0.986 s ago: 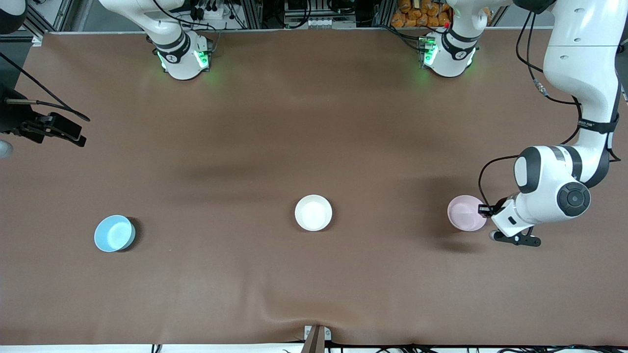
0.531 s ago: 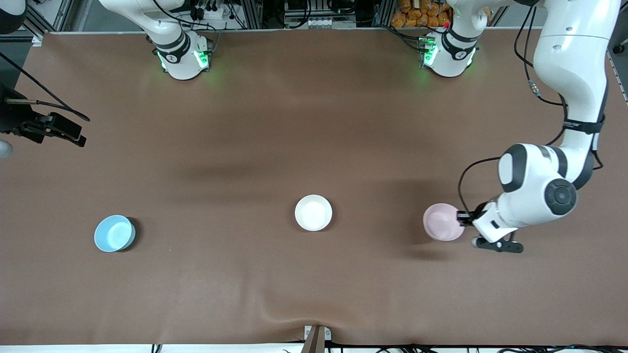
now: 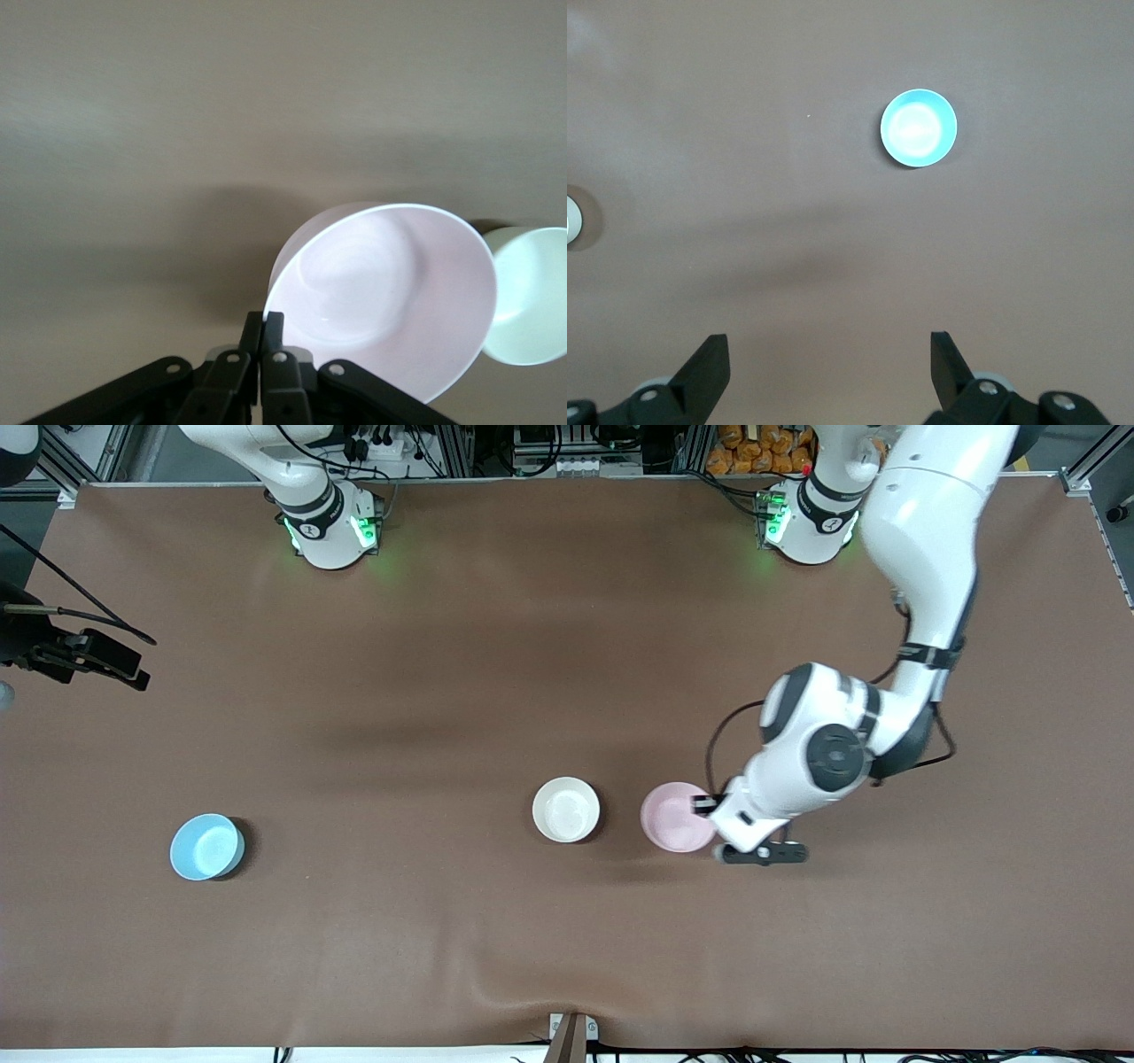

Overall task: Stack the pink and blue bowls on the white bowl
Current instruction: 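Carry the pink bowl with the left gripper over the white bowl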

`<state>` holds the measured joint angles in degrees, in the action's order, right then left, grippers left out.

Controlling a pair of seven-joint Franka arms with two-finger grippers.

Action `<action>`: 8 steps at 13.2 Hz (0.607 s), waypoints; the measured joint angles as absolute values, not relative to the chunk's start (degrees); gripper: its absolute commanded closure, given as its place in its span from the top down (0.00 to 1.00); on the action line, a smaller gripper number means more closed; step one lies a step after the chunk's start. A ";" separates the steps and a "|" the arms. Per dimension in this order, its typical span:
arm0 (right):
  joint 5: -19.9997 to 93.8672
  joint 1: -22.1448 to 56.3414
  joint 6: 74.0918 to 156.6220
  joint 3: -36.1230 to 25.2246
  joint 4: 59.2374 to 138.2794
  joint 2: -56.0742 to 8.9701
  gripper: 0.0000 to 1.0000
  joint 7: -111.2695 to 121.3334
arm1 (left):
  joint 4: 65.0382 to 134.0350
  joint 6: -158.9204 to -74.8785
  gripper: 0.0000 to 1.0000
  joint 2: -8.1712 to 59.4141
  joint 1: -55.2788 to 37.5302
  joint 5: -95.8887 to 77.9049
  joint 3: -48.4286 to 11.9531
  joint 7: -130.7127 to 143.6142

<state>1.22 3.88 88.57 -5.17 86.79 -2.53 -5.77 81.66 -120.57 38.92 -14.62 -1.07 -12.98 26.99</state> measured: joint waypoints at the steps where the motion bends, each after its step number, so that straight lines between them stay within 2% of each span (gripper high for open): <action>1: 1.22 3.82 88.56 -5.21 86.79 -2.53 1.00 -5.77 | 79.85 -120.12 0.00 40.05 -16.07 -1.24 -12.94 29.09; 8: 1.21 3.45 88.36 -5.47 86.80 -2.53 1.00 -5.79 | 73.69 -119.68 0.00 44.93 -24.08 -3.35 -12.61 37.84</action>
